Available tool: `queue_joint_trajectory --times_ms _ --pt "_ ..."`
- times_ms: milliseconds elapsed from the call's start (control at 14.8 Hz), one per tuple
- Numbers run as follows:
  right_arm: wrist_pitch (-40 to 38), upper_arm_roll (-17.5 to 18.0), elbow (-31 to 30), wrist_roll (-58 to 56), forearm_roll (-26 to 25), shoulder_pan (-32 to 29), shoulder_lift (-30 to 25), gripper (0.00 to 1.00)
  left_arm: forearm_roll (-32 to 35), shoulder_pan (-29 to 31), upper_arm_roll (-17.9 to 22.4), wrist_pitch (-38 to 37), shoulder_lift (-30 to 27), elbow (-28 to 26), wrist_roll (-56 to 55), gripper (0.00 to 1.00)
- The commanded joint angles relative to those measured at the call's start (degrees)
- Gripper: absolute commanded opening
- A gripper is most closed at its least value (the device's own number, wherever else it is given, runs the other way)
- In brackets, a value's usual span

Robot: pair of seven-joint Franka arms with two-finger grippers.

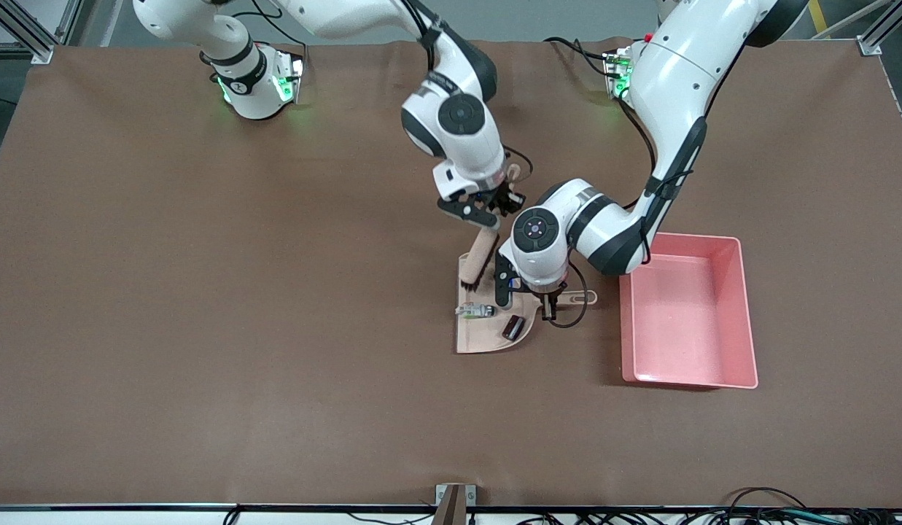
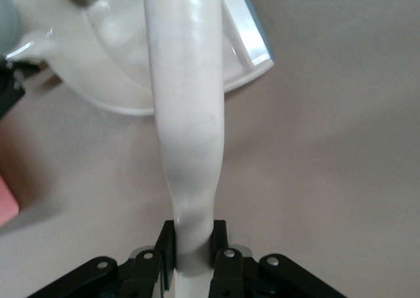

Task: Clean e-waste and dump in bin
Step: 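Sweep the components into the dustpan with the right gripper's brush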

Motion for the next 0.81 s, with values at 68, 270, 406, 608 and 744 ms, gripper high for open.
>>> queue_joint_trajectory --times_ms 68,270,406,608,744 --pt "1.66 0.41 -12.10 -1.75 0.61 0.49 -10.64 0.00 1.39 0.86 -0.45 3.01 -0.02 -1.67 0.24 0.17" --pt "-2.63 0.06 -13.77 -9.03 0.61 -2.66 -13.10 0.00 0.69 1.04 -0.63 7.06 -2.66 -4.23 0.24 0.15" --pt "-6.33 -0.29 -14.48 -15.70 0.17 -5.56 -14.86 0.00 0.33 2.43 -2.90 7.51 -3.36 -4.05 0.24 0.15" --pt "-10.46 -0.30 -14.56 -23.27 -6.04 -12.15 -16.36 0.00 0.24 8.14 -8.87 9.79 -3.37 -4.14 0.24 0.14" --pt "-12.05 -0.30 -14.56 -27.92 -9.23 -16.11 -16.88 0.00 0.24 10.25 -10.72 9.80 -3.72 -4.05 0.33 0.13"
